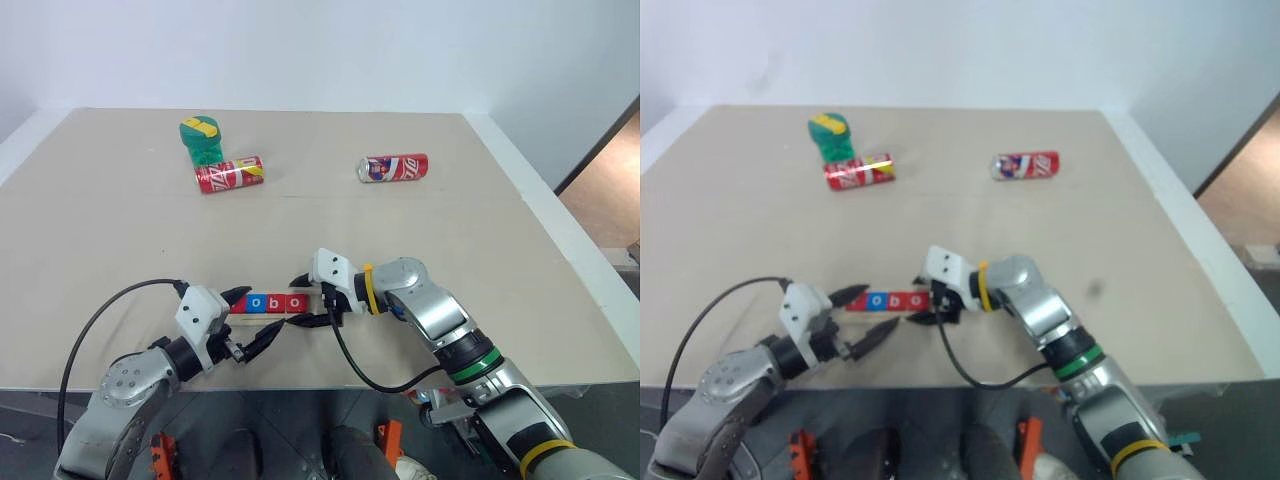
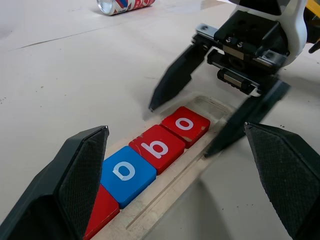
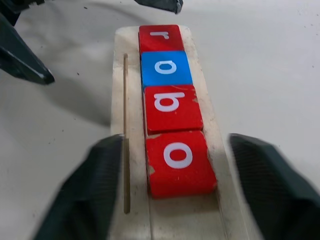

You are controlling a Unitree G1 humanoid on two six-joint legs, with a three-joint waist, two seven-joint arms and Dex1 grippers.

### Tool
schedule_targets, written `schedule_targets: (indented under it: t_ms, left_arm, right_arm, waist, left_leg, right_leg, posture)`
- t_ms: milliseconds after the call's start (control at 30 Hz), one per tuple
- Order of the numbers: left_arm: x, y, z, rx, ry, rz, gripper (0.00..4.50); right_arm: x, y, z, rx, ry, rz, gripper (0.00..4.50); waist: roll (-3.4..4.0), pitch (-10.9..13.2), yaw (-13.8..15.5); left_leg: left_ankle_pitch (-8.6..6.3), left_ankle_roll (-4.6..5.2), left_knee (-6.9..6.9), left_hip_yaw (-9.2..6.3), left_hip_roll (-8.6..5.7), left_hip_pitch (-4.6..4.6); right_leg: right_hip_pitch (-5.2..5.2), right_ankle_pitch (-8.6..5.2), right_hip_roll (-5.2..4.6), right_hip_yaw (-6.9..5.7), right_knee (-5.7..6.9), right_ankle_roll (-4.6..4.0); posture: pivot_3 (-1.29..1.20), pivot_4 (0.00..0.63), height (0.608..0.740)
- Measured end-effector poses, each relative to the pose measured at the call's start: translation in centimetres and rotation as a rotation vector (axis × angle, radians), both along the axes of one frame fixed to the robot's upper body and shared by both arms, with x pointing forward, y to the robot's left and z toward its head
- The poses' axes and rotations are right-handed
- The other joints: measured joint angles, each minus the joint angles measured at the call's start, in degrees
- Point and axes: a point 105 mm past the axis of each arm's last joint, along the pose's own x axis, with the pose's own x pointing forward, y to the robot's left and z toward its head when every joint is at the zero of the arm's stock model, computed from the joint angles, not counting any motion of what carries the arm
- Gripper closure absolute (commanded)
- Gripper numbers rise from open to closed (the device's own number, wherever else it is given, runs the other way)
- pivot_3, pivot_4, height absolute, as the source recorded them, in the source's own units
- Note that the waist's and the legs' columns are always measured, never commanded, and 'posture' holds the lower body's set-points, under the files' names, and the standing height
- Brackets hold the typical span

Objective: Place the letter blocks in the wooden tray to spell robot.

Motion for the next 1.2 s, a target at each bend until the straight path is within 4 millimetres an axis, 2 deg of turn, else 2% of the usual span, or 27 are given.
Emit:
schedule_targets:
  t_ms: [167, 267, 333, 367, 400, 433, 500, 567, 600, 700, 833, 1133, 1200]
  left_arm:
    - [0.0, 0.0, 0.1, -0.001, -0.002, -0.002, 0.00]
    - [-0.3, -0.4, 0.3, 0.000, -0.006, -0.045, 0.00]
    - [-1.7, -1.4, 0.3, 0.076, 0.000, -0.195, 0.00]
    - [-2.5, -1.8, 0.3, 0.104, 0.006, -0.271, 0.00]
    - [-3.0, -2.1, 0.3, 0.117, 0.010, -0.321, 0.00]
    - [-3.4, -2.3, 0.2, 0.129, 0.017, -0.362, 0.00]
    - [-3.9, -2.2, 0.1, 0.168, 0.032, -0.434, 0.00]
    - [-4.1, -2.3, 0.3, 0.194, 0.030, -0.486, 0.00]
    - [-4.0, -2.4, 0.5, 0.189, 0.024, -0.507, 0.00]
    - [-3.5, -2.5, 0.9, 0.181, 0.019, -0.533, 0.00]
    - [-2.9, -2.3, 0.4, 0.184, 0.031, -0.534, 0.00]
    - [-2.7, -2.2, 0.2, 0.208, 0.015, -0.544, 0.00]
    - [-2.7, -2.2, 0.2, 0.210, 0.012, -0.544, 0.00]
  right_arm:
    - [0.3, 0.1, 0.6, 0.042, 0.025, -0.037, 0.06]
    - [1.5, -0.3, 3.7, 0.182, 0.024, -0.153, 0.06]
    - [3.0, -2.5, 6.4, 0.322, 0.032, -0.304, 0.06]
    - [3.9, -4.8, 7.9, 0.381, 0.012, -0.413, 0.06]
    - [4.2, -6.9, 8.4, 0.402, -0.012, -0.500, 0.06]
    - [4.1, -8.6, 8.4, 0.403, -0.033, -0.571, 0.06]
    - [3.1, -12.1, 6.3, 0.363, -0.028, -0.723, 0.06]
    - [1.6, -13.5, 3.3, 0.313, 0.021, -0.825, 0.06]
    - [1.0, -13.8, 2.6, 0.304, 0.020, -0.870, 0.06]
    - [-0.6, -13.9, 2.2, 0.317, -0.032, -0.993, 0.06]
    - [-1.9, -14.0, 2.2, 0.331, -0.061, -1.140, 0.06]
    - [-4.2, -14.1, -1.1, 0.222, 0.066, -1.281, 0.06]
    - [-4.3, -14.0, -1.1, 0.210, 0.065, -1.281, 0.60]
  waist:
    - [0.01, 0.0, 0.0]
    - [0.01, 0.0, 0.0]
    - [-0.01, 0.0, 0.2]
    - [0.03, 0.0, 0.4]
    - [0.02, 0.0, 0.5]
    - [-0.04, -0.1, 0.8]
    - [-0.13, -0.1, 0.8]
    - [-0.03, -0.1, 0.3]
    - [0.06, 0.0, 0.0]
    - [0.10, -0.1, -0.6]
    - [0.11, -0.1, -0.6]
    - [0.09, -0.1, -0.6]
    - [0.05, -0.1, -0.7]
  left_leg:
    - [0.00, 0.00, 0.00, 0.00, 0.01, 0.00]
    - [0.00, 0.00, 0.00, -0.02, 0.01, -0.03]
    - [0.01, -0.01, 0.00, -0.09, -0.02, -0.11]
    - [0.01, -0.02, -0.01, -0.08, -0.04, -0.13]
    - [0.01, -0.02, -0.03, -0.09, -0.08, -0.16]
    - [-0.02, -0.06, -0.05, -0.10, -0.12, -0.18]
    - [-0.15, -0.24, -0.05, -0.05, -0.13, -0.20]
    - [-0.28, -0.29, -0.06, 0.01, -0.12, -0.25]
    - [-0.29, -0.28, -0.09, 0.00, -0.12, -0.32]
    - [-0.29, -0.28, -0.11, -0.04, 0.01, -0.32]
    - [-0.22, -0.34, -0.08, -0.12, 0.14, -0.27]
    - [-0.19, -0.32, -0.02, 0.00, 0.00, -0.25]
    - [-0.19, -0.32, -0.02, 0.00, -0.01, -0.25]
  right_leg:
    - [-0.02, 0.00, 0.01, 0.01, 0.00, -0.01]
    - [-0.04, 0.03, 0.01, -0.02, 0.01, -0.02]
    - [-0.05, -0.02, 0.01, -0.05, 0.01, -0.02]
    - [-0.04, -0.20, -0.10, -0.03, 0.01, -0.07]
    - [-0.02, -0.30, -0.17, -0.01, 0.00, -0.04]
    - [-0.01, -0.42, -0.22, -0.02, -0.02, 0.01]
    - [-0.01, -0.56, -0.25, 0.06, -0.03, 0.07]
    - [-0.16, -0.52, -0.22, 0.19, -0.01, 0.27]
    - [-0.30, -0.48, -0.17, 0.28, 0.03, 0.28]
    - [-0.33, -0.47, 0.12, 0.23, 0.08, 0.24]
    - [-0.28, -0.36, 0.22, 0.09, 0.11, 0.05]
    - [-0.26, -0.44, -0.03, 0.21, 0.08, -0.02]
    - [-0.25, -0.44, -0.02, 0.20, 0.08, -0.01]
  posture:
    - [0.00, 0.150, 0.740]
    - [0.00, 0.150, 0.740]
    - [0.00, 0.150, 0.740]
    - [0.00, 0.150, 0.740]
    - [0.00, 0.150, 0.740]
    - [0.00, 0.150, 0.740]
    - [0.00, 0.150, 0.740]
    - [0.00, 0.150, 0.740]
    - [0.00, 0.150, 0.740]
    - [0.00, 0.150, 0.740]
    - [0.00, 0.150, 0.740]
    - [0.00, 0.150, 0.740]
    - [0.00, 0.150, 0.740]
